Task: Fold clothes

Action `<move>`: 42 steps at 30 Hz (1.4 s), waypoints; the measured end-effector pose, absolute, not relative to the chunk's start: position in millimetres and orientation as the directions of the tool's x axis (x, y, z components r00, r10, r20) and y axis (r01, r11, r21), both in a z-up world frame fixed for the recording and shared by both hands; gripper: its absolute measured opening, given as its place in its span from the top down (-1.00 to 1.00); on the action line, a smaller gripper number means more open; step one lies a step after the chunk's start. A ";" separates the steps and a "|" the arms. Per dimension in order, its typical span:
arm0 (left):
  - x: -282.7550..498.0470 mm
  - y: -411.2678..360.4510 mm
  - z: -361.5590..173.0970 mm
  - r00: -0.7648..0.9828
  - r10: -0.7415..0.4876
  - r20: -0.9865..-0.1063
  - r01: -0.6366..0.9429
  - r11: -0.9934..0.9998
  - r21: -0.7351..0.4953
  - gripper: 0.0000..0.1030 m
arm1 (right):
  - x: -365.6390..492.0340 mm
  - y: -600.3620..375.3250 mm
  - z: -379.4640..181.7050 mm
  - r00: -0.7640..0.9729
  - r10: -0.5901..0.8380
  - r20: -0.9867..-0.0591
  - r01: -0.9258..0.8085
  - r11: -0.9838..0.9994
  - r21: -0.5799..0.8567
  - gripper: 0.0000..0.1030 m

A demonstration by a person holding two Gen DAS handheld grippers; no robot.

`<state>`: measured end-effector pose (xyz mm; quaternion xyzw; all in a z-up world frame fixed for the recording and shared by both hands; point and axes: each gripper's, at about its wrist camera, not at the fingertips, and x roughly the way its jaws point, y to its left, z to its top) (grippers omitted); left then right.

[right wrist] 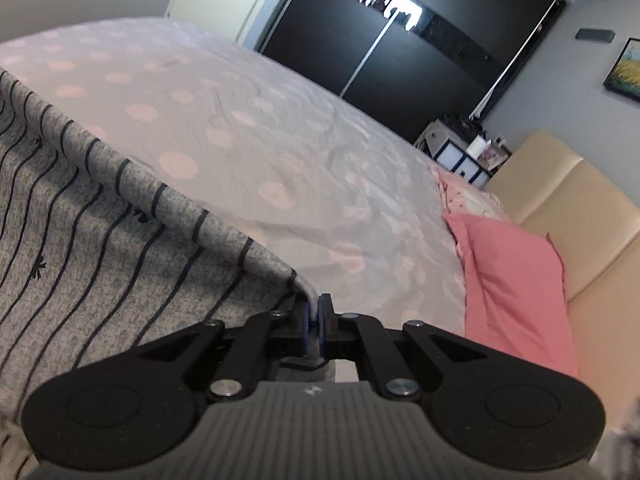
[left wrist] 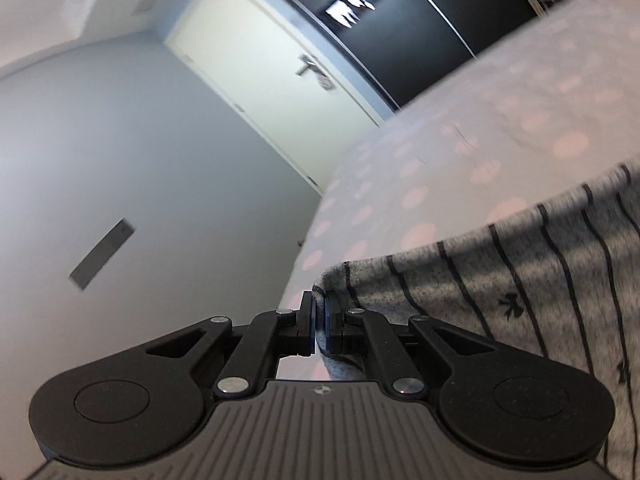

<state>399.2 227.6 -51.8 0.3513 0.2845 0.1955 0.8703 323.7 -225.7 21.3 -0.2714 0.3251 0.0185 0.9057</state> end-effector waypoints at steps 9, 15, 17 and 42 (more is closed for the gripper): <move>498.2 202.5 -171.3 0.708 0.565 -0.423 0.003 0.597 0.802 0.90 | 417.7 -237.0 -86.7 0.665 -0.172 -0.727 -0.244 0.870 -0.429 0.89; 510.6 214.5 -202.9 0.617 0.588 -0.524 0.006 0.661 0.750 0.61 | 423.4 -239.4 -116.6 0.644 -0.187 -0.742 -0.245 0.868 -0.432 0.50; 503.6 219.6 -195.1 0.621 0.564 -0.544 0.002 0.692 0.722 0.57 | 428.1 -243.6 -113.2 0.650 -0.202 -0.732 -0.231 0.866 -0.444 0.22; 388.9 294.6 -140.8 0.573 0.302 -0.762 -0.229 0.952 0.205 0.36 | 293.4 -312.3 -78.1 0.630 -0.075 -0.773 -0.126 0.972 -0.198 -0.30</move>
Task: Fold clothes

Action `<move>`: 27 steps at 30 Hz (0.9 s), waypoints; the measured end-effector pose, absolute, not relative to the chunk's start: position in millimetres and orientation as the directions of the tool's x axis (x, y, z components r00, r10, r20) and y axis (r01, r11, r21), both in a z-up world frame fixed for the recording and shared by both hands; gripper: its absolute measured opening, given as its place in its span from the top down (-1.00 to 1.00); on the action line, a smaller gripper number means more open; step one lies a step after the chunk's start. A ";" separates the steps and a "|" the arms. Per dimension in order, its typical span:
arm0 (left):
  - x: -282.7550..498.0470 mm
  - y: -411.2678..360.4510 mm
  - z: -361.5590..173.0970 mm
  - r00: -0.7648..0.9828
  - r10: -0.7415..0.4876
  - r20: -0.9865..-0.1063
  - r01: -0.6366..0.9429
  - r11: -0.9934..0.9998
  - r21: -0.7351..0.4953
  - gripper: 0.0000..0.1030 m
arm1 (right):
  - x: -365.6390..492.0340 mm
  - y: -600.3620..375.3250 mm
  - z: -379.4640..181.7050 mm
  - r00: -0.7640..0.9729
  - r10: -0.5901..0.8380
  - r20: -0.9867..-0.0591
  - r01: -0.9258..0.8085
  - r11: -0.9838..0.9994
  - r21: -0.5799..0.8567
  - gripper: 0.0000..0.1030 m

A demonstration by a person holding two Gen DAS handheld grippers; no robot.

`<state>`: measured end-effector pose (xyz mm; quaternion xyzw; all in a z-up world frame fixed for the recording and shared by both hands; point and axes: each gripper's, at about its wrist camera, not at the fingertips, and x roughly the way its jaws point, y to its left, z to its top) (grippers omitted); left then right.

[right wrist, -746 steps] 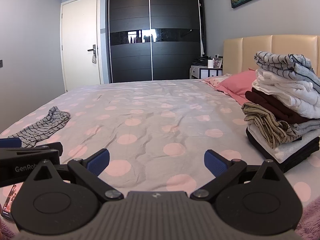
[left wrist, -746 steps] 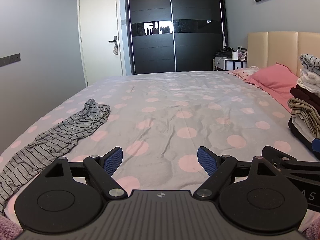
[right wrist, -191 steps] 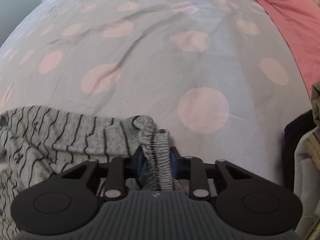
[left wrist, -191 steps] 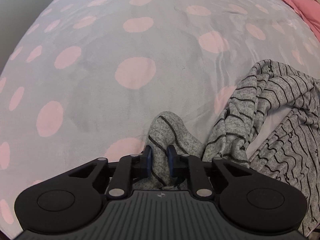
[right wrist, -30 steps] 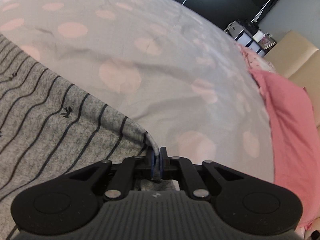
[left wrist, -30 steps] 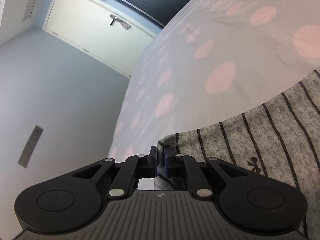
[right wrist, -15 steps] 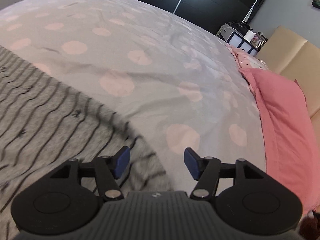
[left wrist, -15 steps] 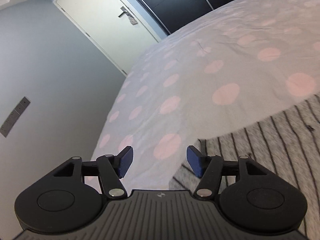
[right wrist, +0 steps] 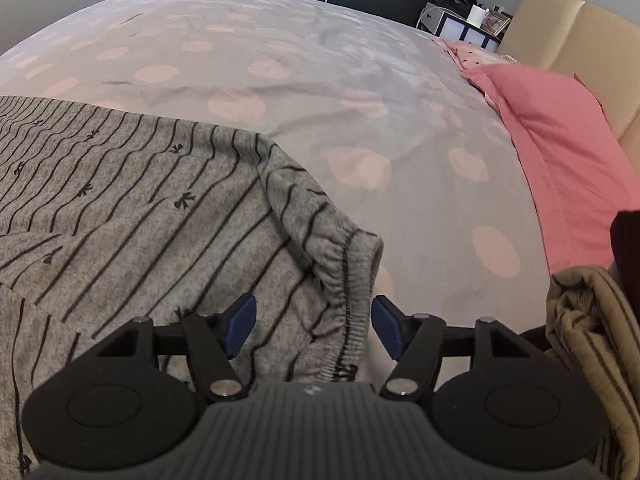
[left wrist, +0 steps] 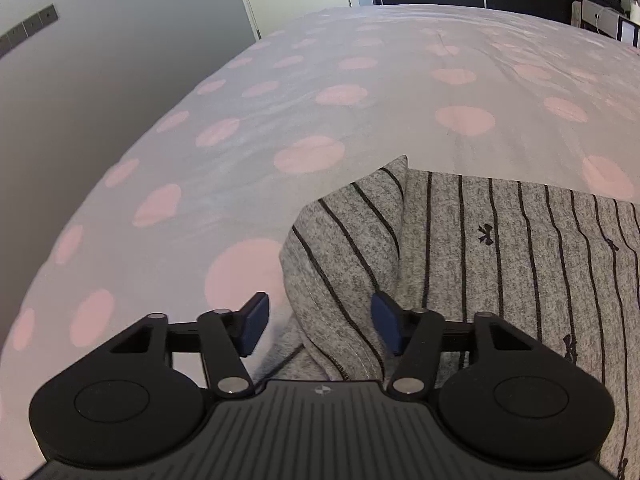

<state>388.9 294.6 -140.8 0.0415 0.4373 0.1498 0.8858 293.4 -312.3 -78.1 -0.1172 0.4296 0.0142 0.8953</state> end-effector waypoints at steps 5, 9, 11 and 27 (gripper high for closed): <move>395.9 293.2 -134.7 0.601 0.322 -0.732 -0.236 0.946 0.223 0.86 | 299.3 -325.1 -87.8 0.629 -0.059 -0.775 -0.094 0.984 -0.152 0.47; 414.5 296.1 -114.7 0.625 0.457 -0.632 -0.259 0.886 0.385 0.89 | 304.9 -336.5 -71.8 0.687 -0.089 -0.721 -0.011 0.991 -0.133 0.66; 428.9 303.5 -105.0 0.611 0.535 -0.583 -0.301 0.839 0.454 0.88 | 309.8 -339.3 -70.1 0.693 -0.153 -0.705 0.014 0.980 -0.198 0.66; 478.5 308.3 -145.9 0.496 0.698 -0.516 -0.188 0.667 0.721 0.09 | 319.5 -335.2 -90.6 0.668 -0.165 -0.726 -0.008 0.973 -0.229 0.33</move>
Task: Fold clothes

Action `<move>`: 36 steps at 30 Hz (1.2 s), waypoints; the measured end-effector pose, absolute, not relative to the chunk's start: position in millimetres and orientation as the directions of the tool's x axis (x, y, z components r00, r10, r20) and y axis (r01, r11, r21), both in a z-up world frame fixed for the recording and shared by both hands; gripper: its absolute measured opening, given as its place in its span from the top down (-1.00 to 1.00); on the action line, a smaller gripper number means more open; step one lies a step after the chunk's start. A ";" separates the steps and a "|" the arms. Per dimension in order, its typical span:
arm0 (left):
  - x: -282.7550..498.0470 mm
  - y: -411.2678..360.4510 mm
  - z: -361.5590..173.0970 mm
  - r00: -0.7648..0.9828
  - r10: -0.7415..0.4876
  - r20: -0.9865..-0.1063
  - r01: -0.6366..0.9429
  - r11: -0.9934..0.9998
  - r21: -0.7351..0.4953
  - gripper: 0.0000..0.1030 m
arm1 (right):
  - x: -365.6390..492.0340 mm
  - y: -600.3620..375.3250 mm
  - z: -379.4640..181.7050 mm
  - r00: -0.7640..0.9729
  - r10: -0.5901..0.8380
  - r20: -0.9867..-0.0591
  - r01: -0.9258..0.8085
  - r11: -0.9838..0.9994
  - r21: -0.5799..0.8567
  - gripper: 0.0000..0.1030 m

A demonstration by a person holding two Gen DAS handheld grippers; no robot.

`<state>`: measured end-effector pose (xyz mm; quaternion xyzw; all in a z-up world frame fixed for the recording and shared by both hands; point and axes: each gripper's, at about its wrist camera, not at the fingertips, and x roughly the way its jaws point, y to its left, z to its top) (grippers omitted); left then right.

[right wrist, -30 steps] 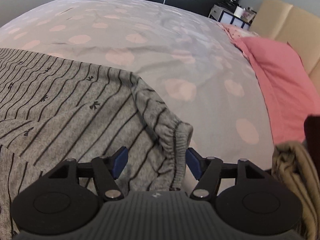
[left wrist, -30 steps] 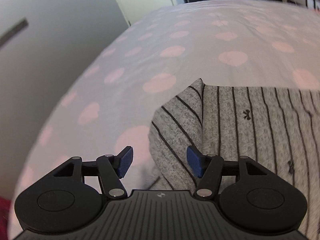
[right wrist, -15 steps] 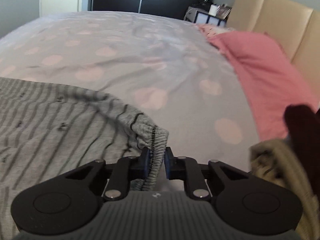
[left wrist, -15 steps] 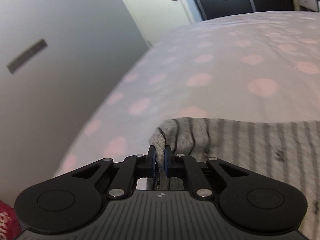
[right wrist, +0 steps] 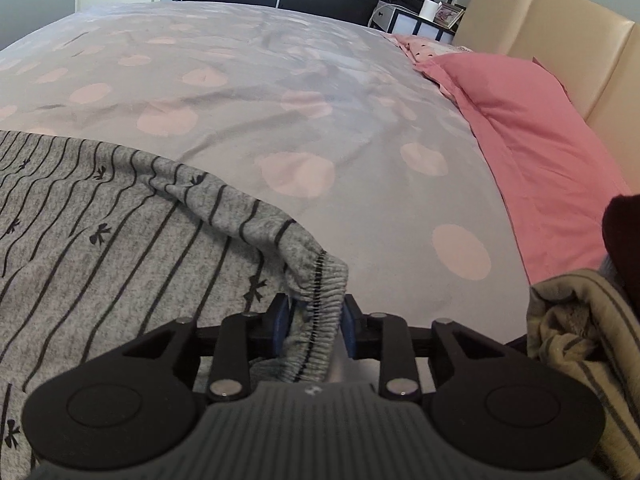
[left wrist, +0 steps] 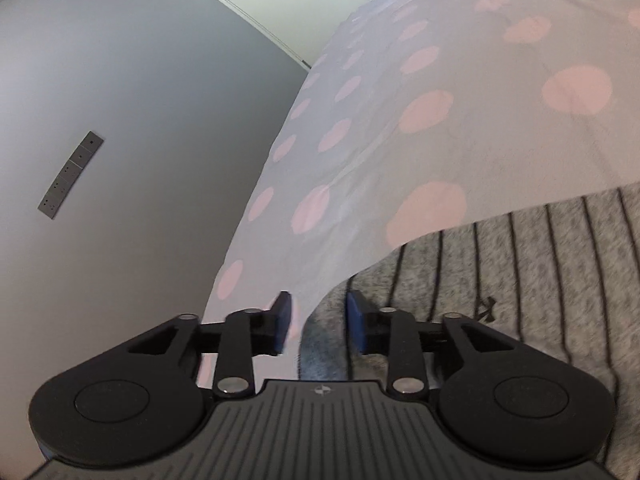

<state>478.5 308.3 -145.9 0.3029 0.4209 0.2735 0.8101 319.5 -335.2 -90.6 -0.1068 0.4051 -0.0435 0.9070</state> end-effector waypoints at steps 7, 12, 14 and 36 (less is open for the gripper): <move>438.6 355.5 -118.9 0.522 0.603 -0.603 -0.257 0.785 0.563 -0.22 | 316.1 -331.5 -92.4 0.678 -0.151 -0.719 -0.042 0.969 -0.243 0.20; 394.7 398.6 -110.4 0.537 0.478 -0.695 -0.363 0.875 0.321 -0.30 | 314.5 -331.4 -92.5 0.680 -0.149 -0.718 -0.043 0.969 -0.242 0.19; 376.3 415.3 -118.0 0.503 0.428 -0.751 -0.423 0.880 0.218 -0.30 | 313.7 -331.3 -92.4 0.682 -0.149 -0.716 -0.044 0.969 -0.244 0.18; 296.3 456.4 -111.2 0.466 0.351 -0.812 -0.649 0.760 -0.044 0.92 | 316.8 -330.4 -106.8 0.655 -0.186 -0.732 -0.044 0.958 -0.283 -0.04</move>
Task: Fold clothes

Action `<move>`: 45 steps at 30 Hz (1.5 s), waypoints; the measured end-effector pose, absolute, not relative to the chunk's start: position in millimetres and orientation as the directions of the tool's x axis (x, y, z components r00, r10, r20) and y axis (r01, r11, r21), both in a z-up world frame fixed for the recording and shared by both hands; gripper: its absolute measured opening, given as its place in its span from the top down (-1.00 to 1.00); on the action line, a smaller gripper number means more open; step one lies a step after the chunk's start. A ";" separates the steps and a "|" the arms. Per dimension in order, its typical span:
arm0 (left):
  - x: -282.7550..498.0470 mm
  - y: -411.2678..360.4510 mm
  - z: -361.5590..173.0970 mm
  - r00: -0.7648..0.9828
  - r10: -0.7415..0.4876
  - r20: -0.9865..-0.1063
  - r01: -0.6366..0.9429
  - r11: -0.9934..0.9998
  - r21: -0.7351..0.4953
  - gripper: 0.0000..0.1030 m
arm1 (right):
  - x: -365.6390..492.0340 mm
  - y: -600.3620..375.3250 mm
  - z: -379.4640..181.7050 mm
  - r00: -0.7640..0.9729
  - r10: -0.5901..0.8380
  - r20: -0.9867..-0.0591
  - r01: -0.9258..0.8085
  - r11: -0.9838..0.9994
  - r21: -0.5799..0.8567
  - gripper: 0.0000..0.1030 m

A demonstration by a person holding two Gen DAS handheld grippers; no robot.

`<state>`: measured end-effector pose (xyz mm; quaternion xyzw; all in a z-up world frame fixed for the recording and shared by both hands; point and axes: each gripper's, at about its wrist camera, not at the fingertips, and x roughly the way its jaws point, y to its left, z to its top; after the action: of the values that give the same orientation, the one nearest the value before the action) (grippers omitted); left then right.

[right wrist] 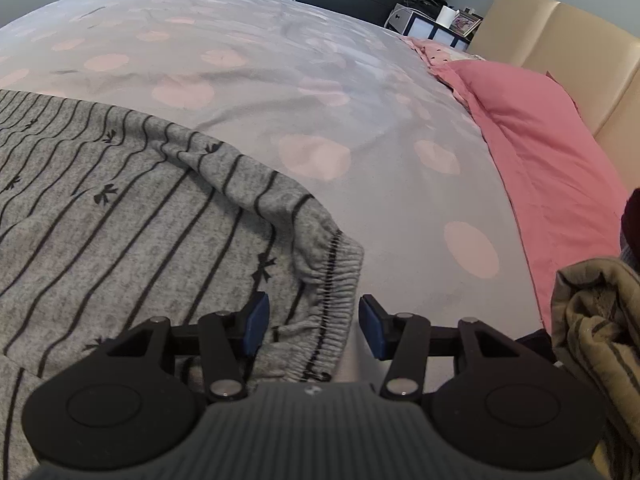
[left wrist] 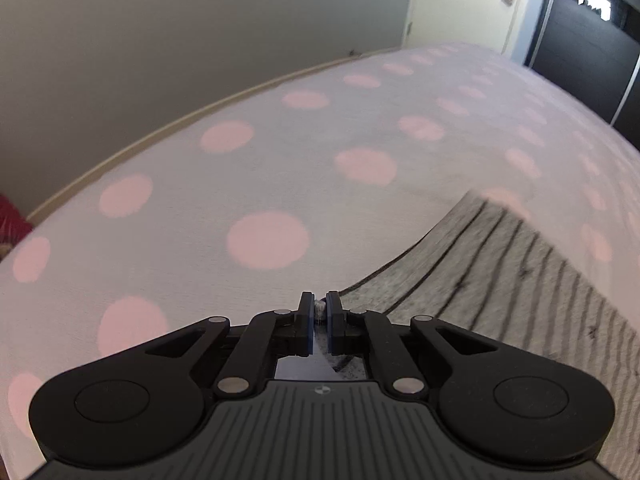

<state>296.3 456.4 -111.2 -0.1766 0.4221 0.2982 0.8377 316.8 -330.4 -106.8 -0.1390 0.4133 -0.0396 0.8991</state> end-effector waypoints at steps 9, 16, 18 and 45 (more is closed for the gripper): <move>295.7 430.5 -116.3 0.433 0.338 -0.835 -0.521 0.851 0.074 0.61 | 305.0 -329.8 -84.3 0.649 -0.190 -0.736 -0.052 0.955 -0.292 -0.04; 255.6 381.9 -87.8 0.442 0.137 -0.887 -0.348 0.937 -0.029 0.06 | 277.9 -321.9 -52.9 0.609 -0.155 -0.777 -0.079 0.964 -0.255 -0.06; 238.5 361.8 -89.6 0.429 0.087 -0.899 -0.279 0.960 -0.040 0.03 | 261.4 -317.2 -36.7 0.609 -0.120 -0.784 -0.090 0.972 -0.218 -0.11; 127.1 419.6 -74.1 0.443 0.358 -0.822 -0.528 0.845 0.083 0.89 | 90.1 -329.9 -18.3 0.481 -0.152 -0.864 0.023 0.987 -0.161 -0.32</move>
<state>127.1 419.6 -74.1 -0.0931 0.4577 0.2623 0.8444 90.1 -329.9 -18.3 -0.0636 0.5070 -0.0508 0.8581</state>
